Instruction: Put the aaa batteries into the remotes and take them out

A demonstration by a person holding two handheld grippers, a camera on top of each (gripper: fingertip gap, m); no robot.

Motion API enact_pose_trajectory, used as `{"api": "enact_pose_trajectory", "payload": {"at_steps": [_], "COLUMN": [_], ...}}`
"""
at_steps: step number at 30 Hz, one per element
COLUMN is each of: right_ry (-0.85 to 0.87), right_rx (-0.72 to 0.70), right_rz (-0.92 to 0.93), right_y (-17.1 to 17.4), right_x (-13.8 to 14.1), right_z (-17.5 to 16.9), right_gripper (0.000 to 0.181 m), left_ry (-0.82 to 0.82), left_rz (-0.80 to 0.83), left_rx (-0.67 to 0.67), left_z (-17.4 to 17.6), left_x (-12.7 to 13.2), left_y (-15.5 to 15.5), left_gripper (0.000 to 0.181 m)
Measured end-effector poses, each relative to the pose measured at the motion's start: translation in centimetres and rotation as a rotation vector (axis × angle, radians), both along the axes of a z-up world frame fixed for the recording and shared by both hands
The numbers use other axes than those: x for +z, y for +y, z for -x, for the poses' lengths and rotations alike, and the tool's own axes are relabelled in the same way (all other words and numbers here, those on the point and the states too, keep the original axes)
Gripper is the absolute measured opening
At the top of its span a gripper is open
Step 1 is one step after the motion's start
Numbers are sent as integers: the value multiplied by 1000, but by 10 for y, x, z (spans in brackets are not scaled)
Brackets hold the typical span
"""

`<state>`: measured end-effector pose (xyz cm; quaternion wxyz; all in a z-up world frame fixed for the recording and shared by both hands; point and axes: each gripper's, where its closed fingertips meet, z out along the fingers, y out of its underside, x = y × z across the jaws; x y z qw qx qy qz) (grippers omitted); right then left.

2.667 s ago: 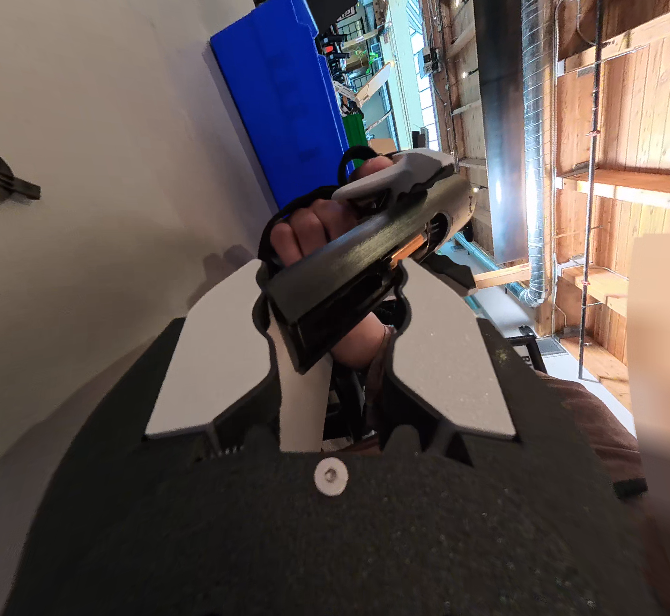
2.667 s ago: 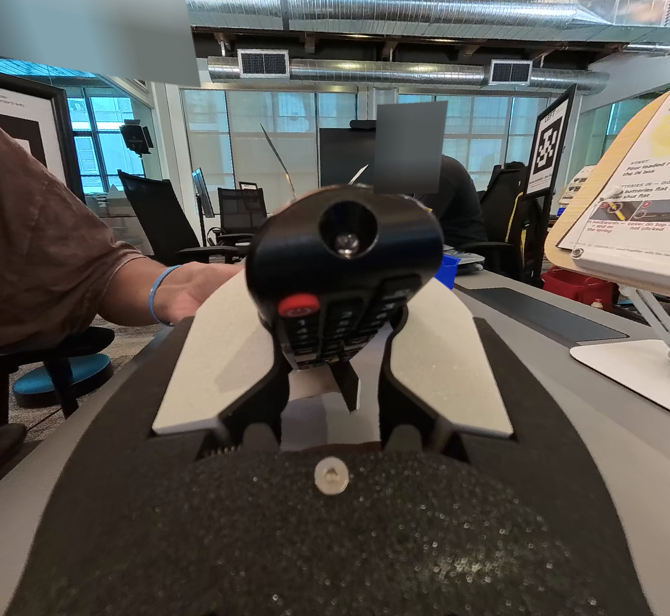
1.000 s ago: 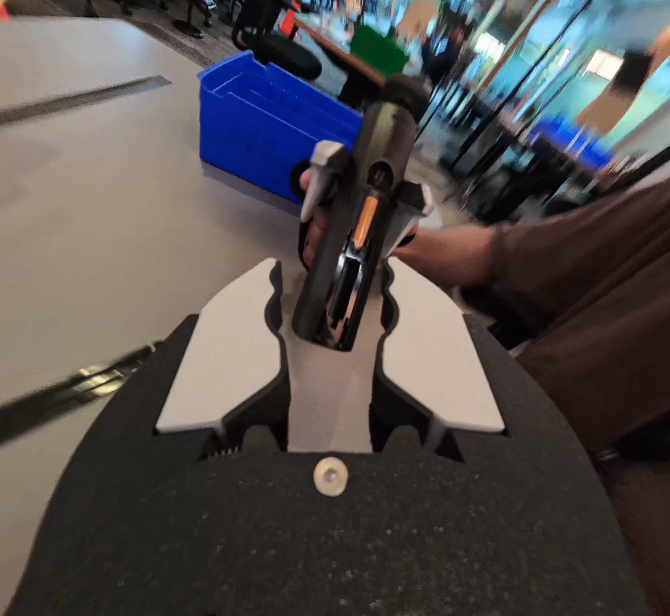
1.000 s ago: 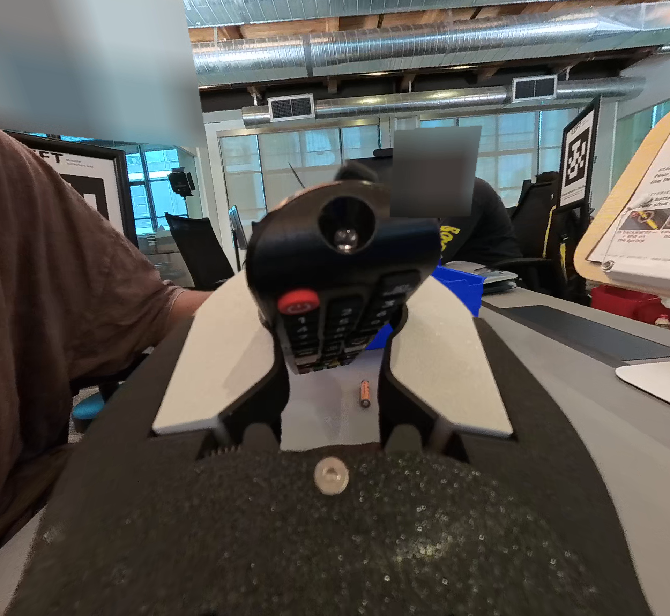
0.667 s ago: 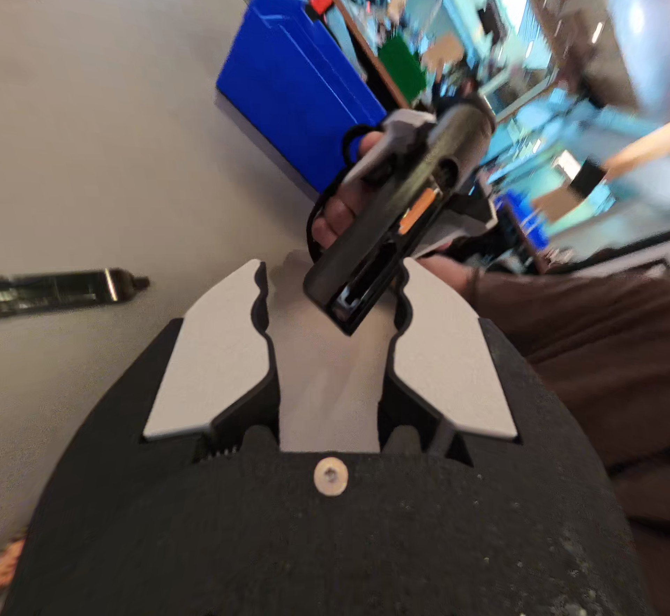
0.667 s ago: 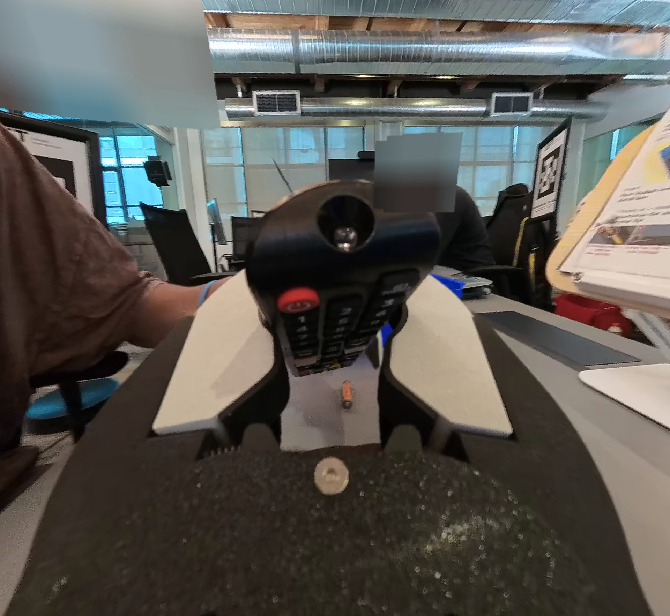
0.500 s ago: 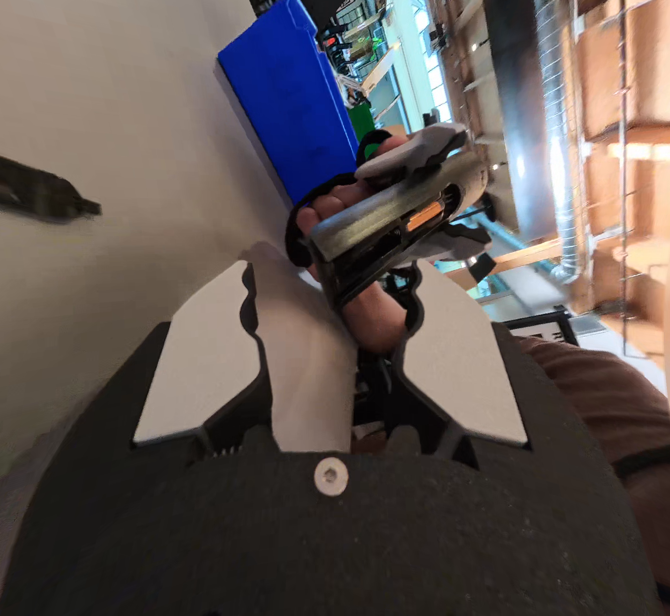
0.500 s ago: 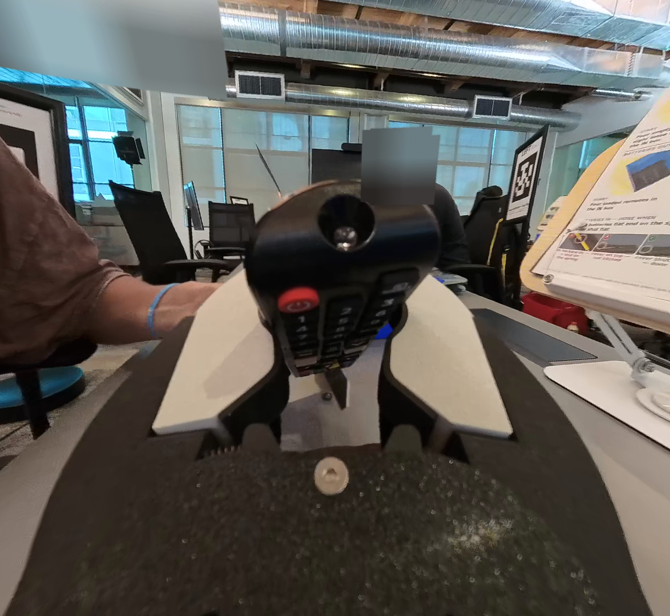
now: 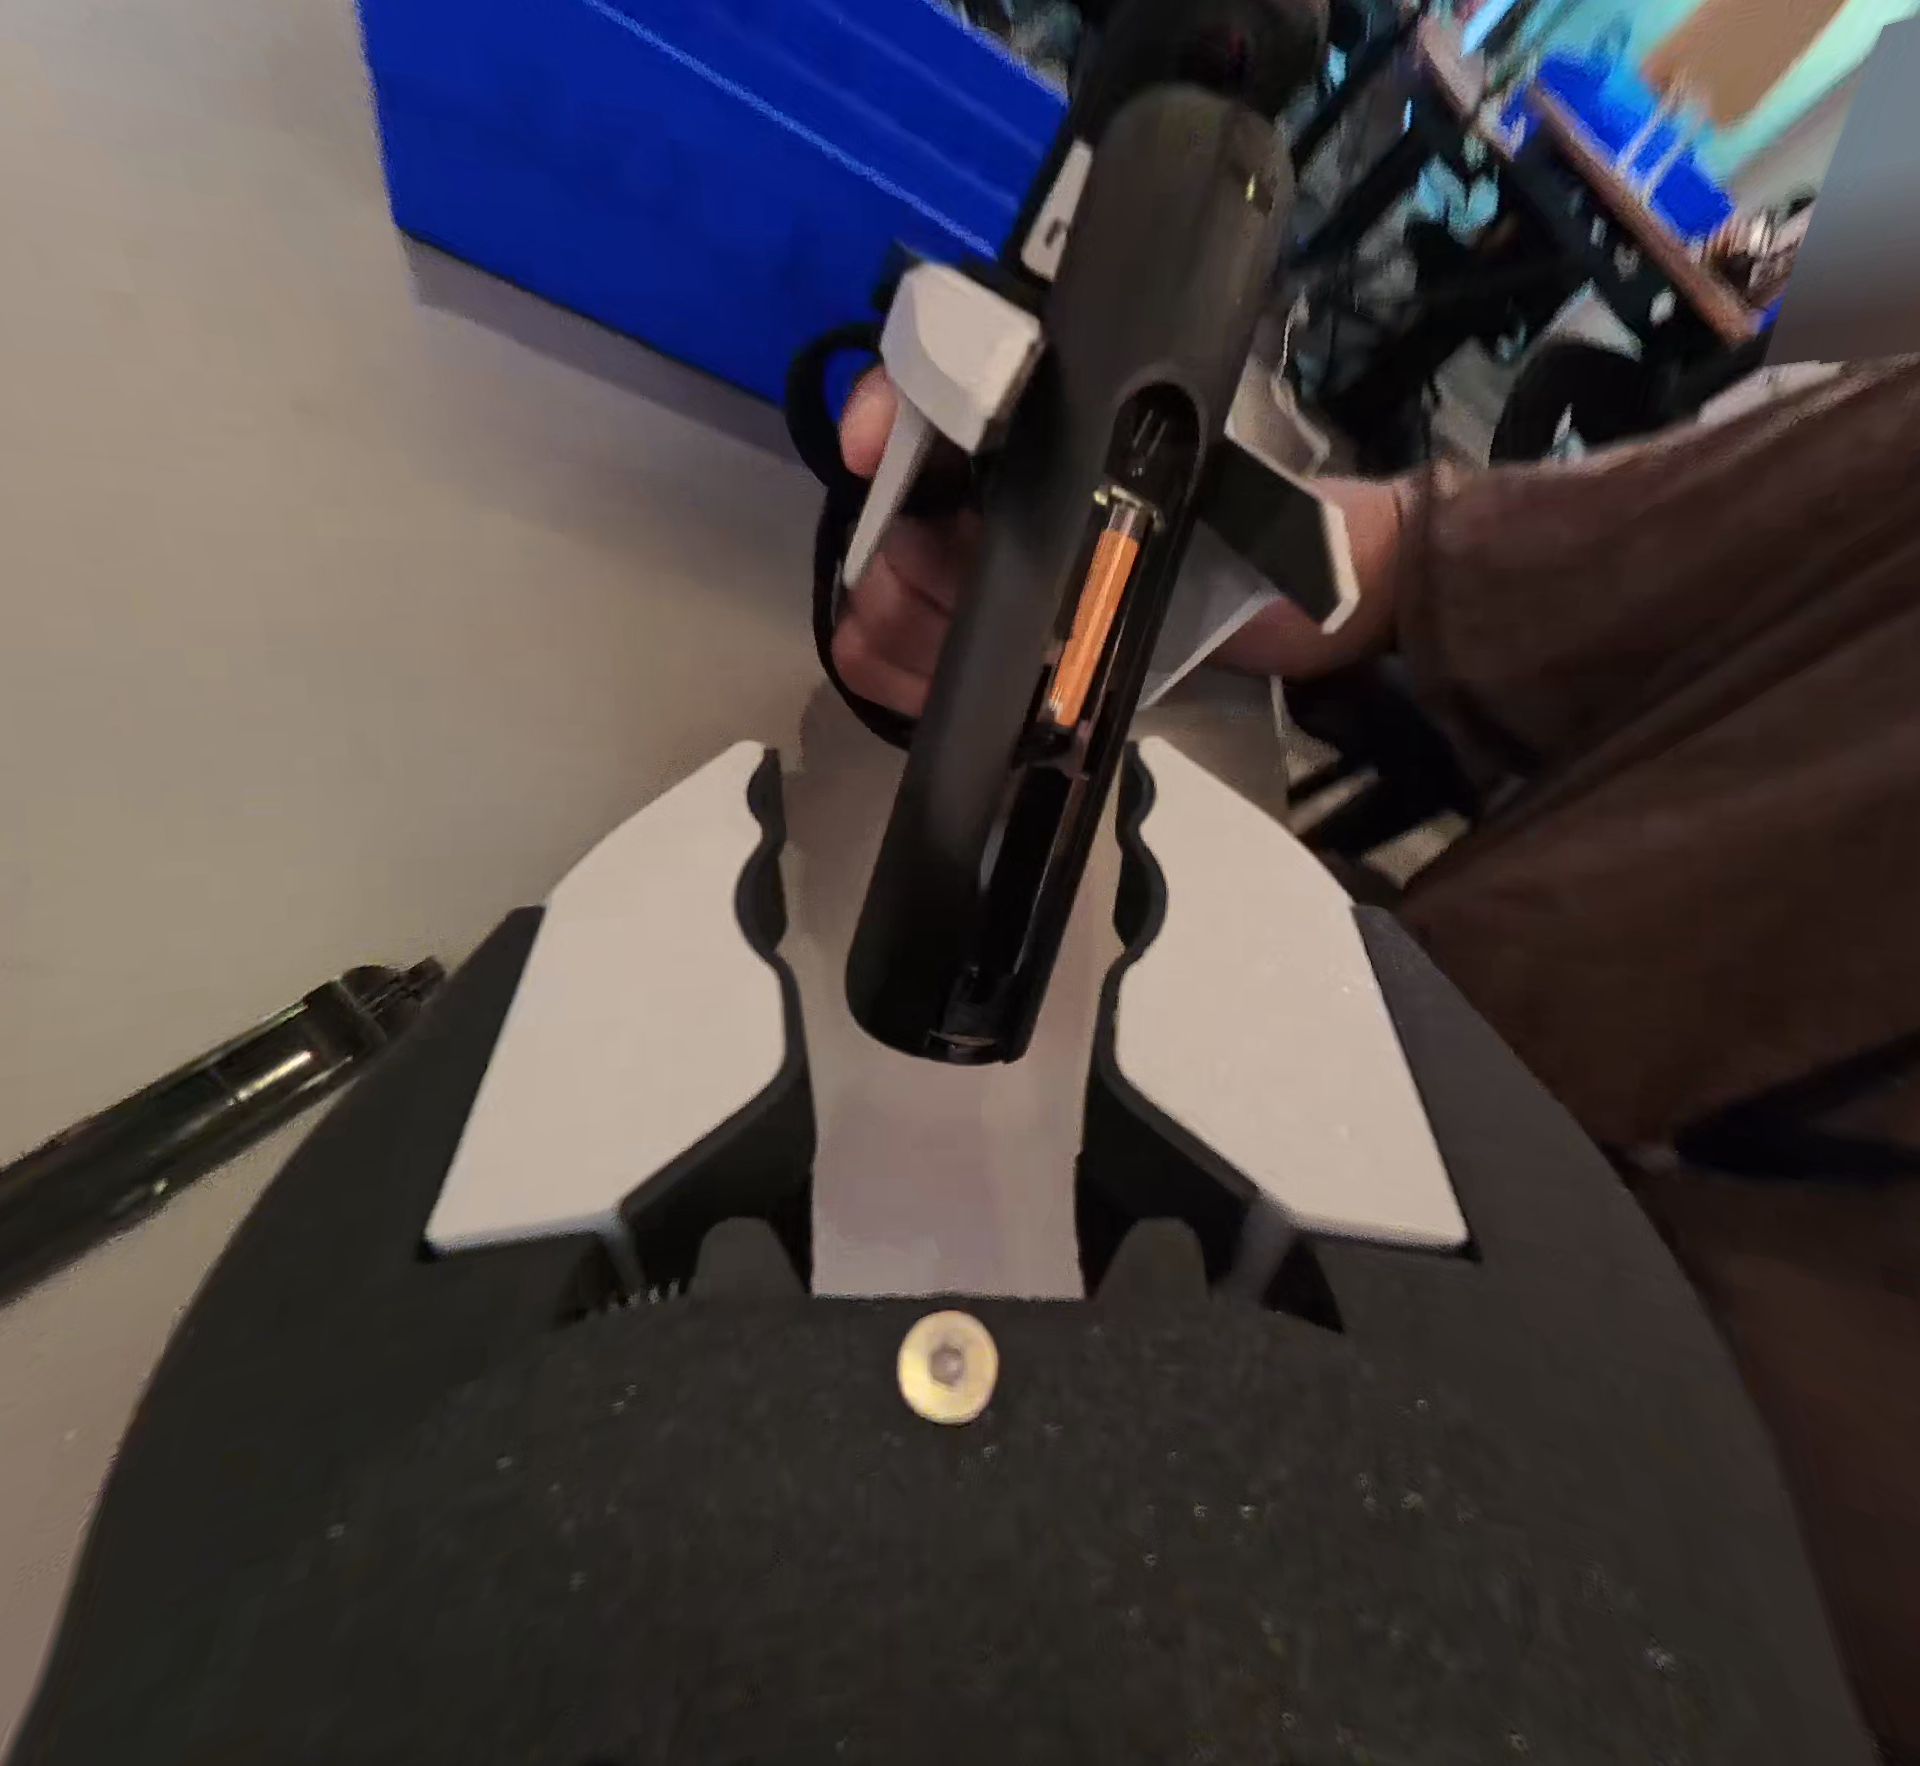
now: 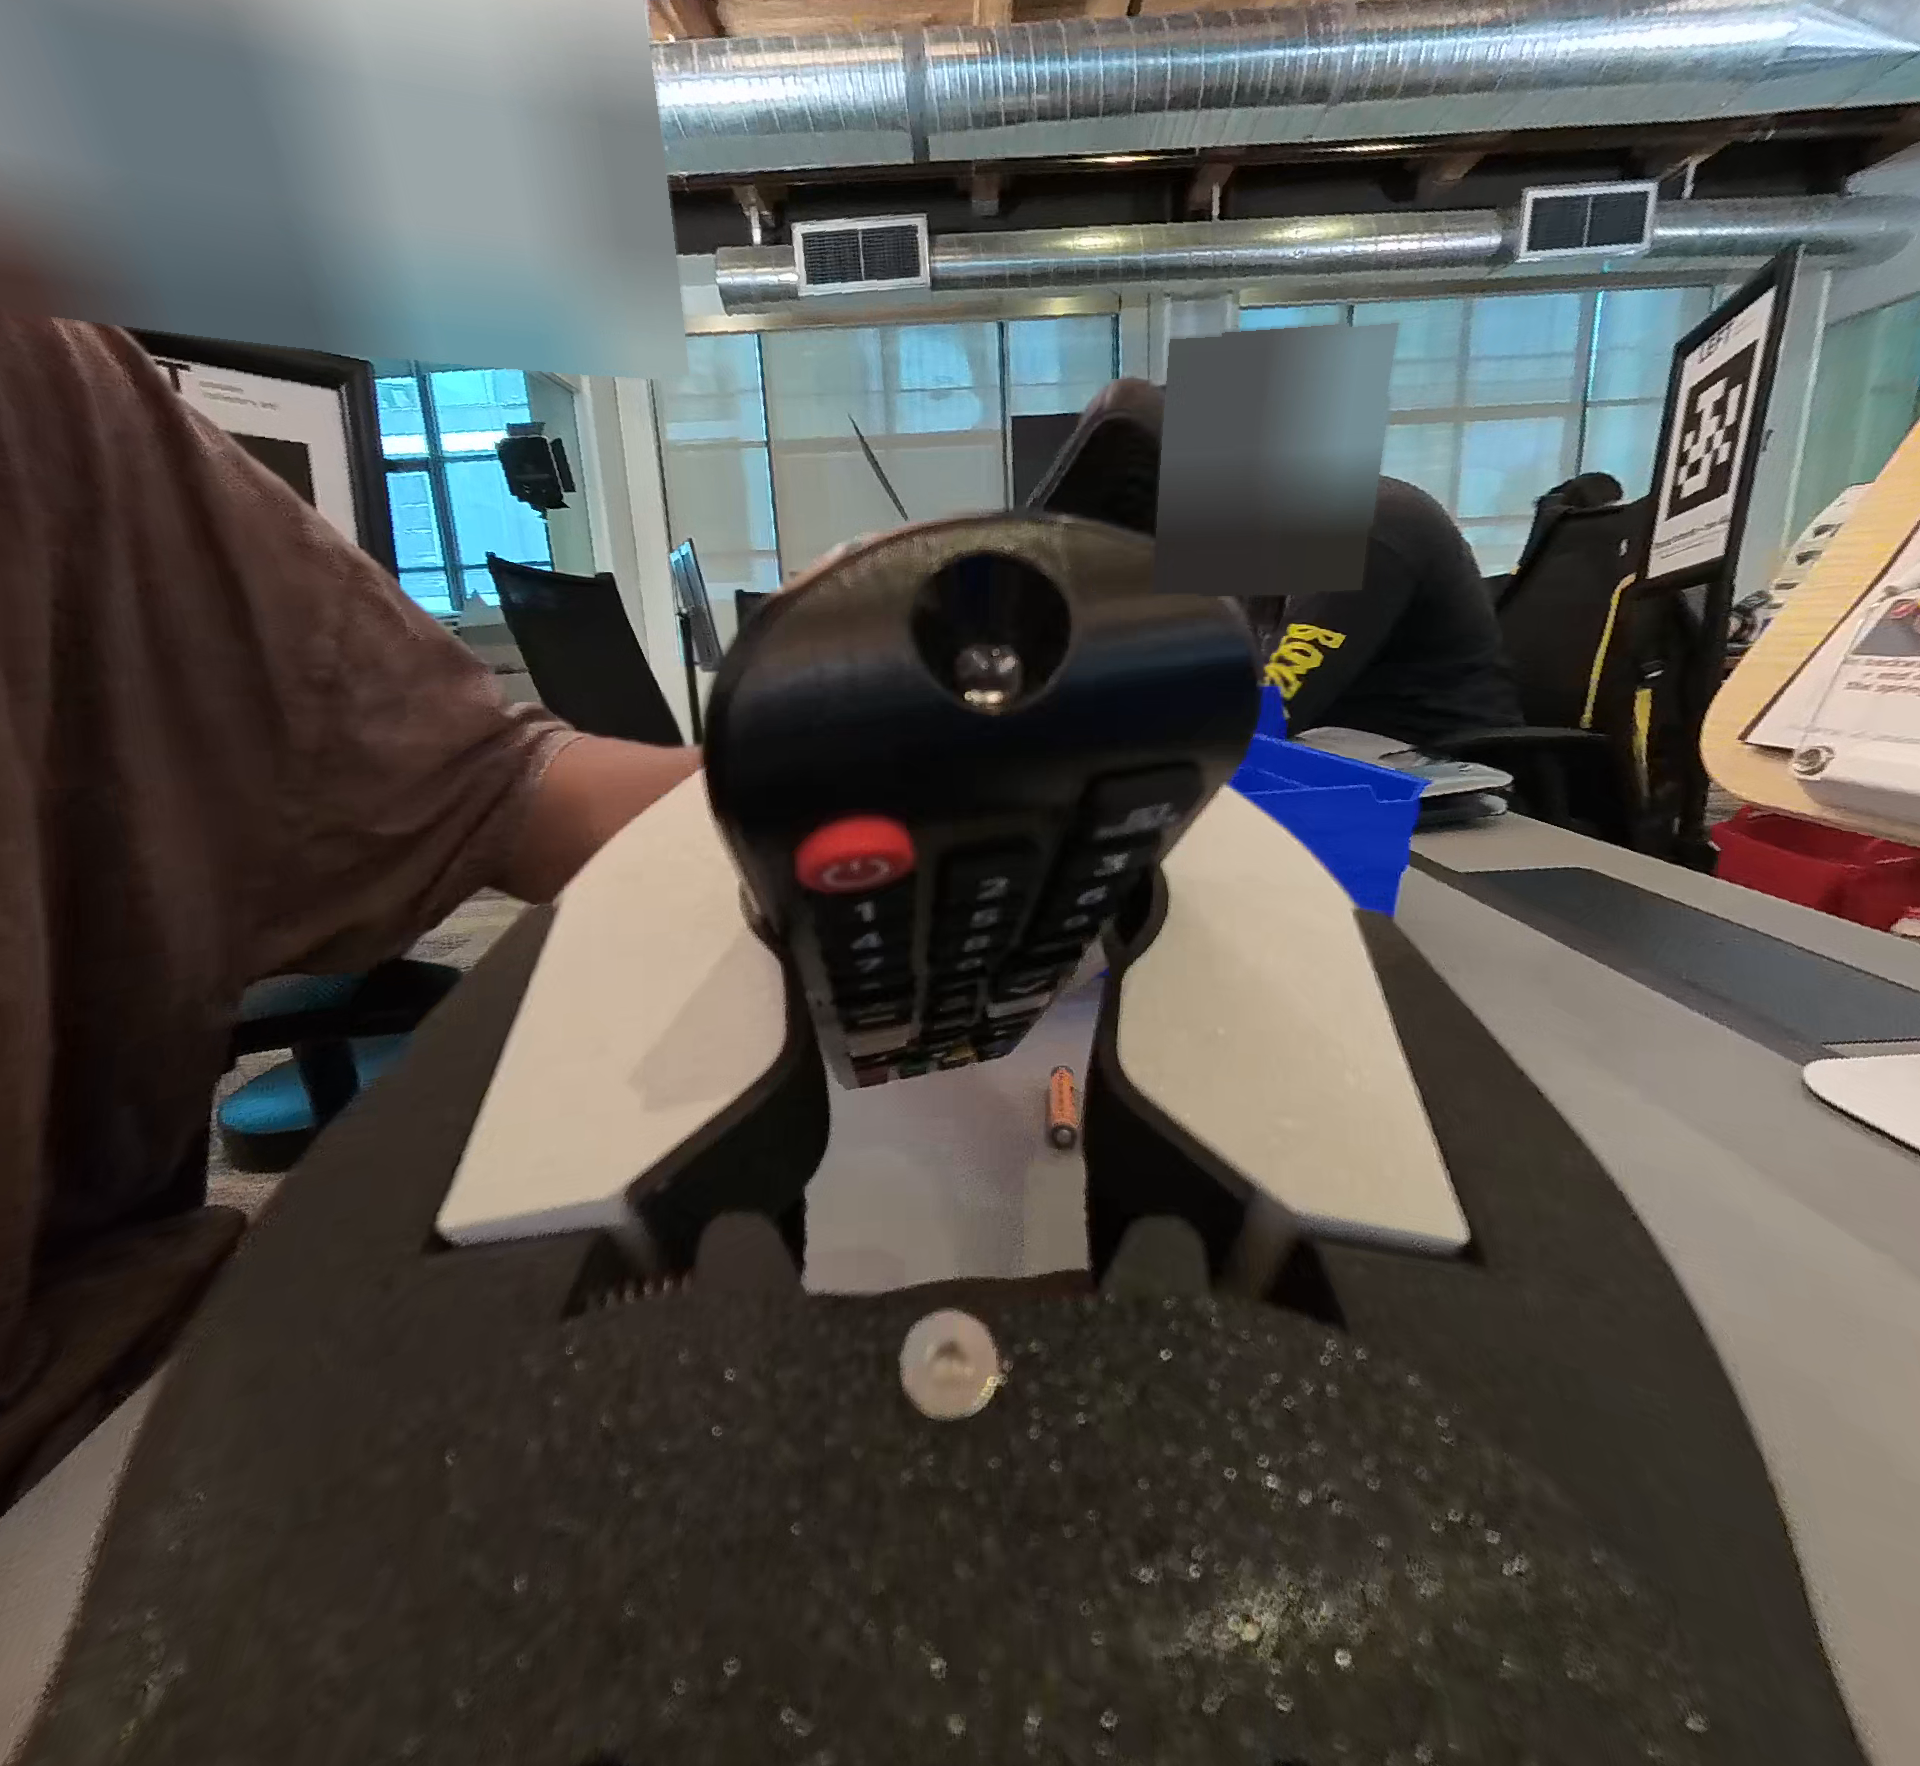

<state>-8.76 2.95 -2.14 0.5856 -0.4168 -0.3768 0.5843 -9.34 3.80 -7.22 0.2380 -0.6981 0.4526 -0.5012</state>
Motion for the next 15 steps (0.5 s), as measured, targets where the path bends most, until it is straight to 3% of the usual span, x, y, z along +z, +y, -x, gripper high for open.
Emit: {"api": "enact_pose_trajectory", "payload": {"at_steps": [3,7,10,15], "right_ry": [3,11,35,15], "right_rx": [19,24,36,32], "right_rz": [5,18,36,29], "right_y": [-2,0,1,0], "right_x": [1,1,4,0], "right_z": [0,-2,-4,-1], "right_gripper": [60,60,60,59], "left_ry": [40,-36,-108,-93], "left_rz": [42,156,233,223], "left_rx": [-127,-157,-160,-160], "left_z": [-8,-15,-14,-13], "left_x": [-3,3,7,-1], "left_y": [-11,-11,-9,-11], "left_gripper": [50,32,30,31]}}
